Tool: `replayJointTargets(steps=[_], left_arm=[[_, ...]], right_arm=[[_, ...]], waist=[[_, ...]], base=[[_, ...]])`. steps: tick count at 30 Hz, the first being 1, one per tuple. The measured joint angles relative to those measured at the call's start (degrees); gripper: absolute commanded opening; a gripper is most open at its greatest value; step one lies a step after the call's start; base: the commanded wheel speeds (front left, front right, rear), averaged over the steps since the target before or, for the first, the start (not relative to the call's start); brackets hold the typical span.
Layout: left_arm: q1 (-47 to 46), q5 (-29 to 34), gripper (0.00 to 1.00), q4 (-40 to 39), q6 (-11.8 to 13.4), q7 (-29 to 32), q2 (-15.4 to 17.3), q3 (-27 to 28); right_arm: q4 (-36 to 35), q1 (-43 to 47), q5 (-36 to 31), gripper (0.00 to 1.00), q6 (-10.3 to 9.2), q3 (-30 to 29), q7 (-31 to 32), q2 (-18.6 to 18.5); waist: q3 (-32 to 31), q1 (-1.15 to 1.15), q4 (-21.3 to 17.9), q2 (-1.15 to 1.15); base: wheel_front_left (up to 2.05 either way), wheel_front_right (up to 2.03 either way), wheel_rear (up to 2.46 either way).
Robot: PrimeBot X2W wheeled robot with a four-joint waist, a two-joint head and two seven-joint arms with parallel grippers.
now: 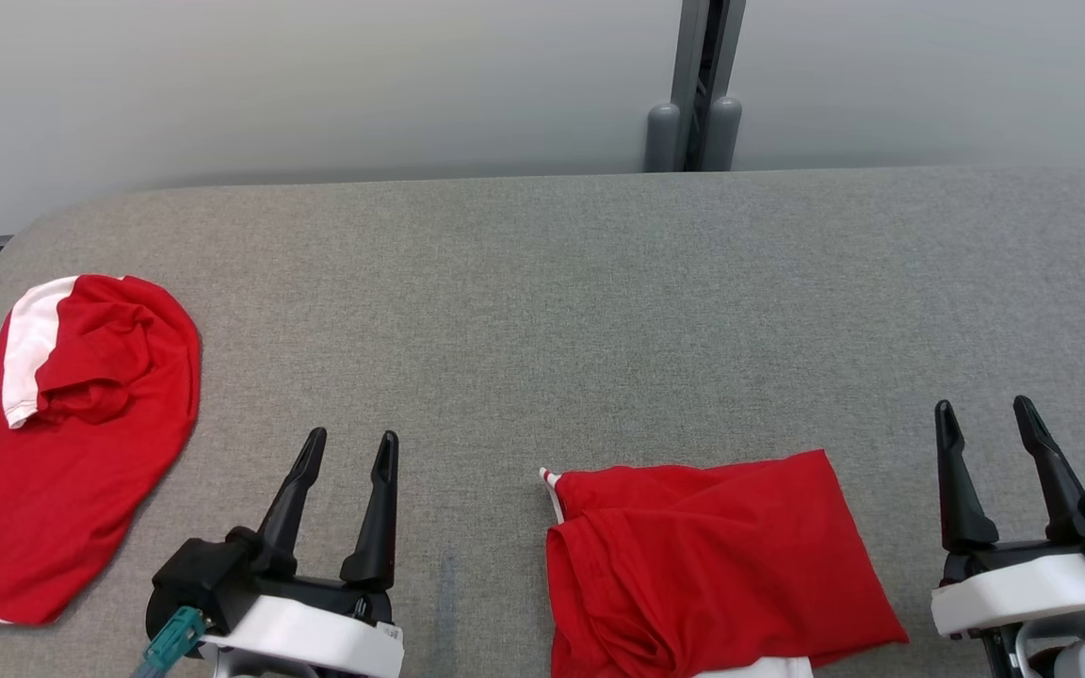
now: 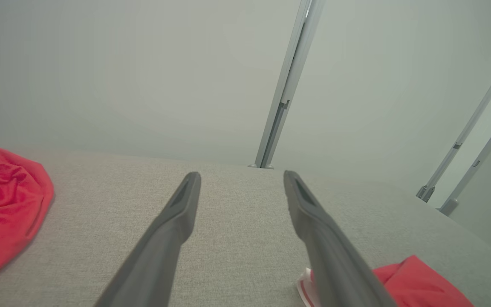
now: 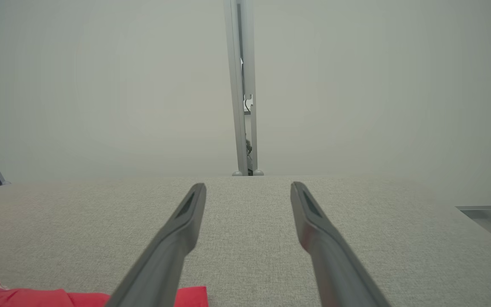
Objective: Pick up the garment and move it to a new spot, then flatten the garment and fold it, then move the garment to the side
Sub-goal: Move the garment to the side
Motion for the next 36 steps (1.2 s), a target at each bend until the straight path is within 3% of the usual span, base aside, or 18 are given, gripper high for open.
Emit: replayJointTargets(steps=[20, 36], left_arm=[[-0.04, -0.01, 1.00, 0.49, 0.00, 0.00, 0.00, 0.03], [-0.41, -0.01, 1.00, 1.10, -0.10, 0.00, 0.00, -0.20]], right_arm=[[1.51, 0.01, -0.27, 1.00, 0.00, 0.12, -0.01, 0.21], [14.54, 0.35, 12.32, 1.00, 0.00, 9.75, 7.05, -1.42]], waist=[[-0.09, 0.00, -0.06, 0.00], [0.44, 0.00, 0.35, 0.00]], base=[[0.00, 0.00, 0.00], [0.00, 0.00, 0.00]])
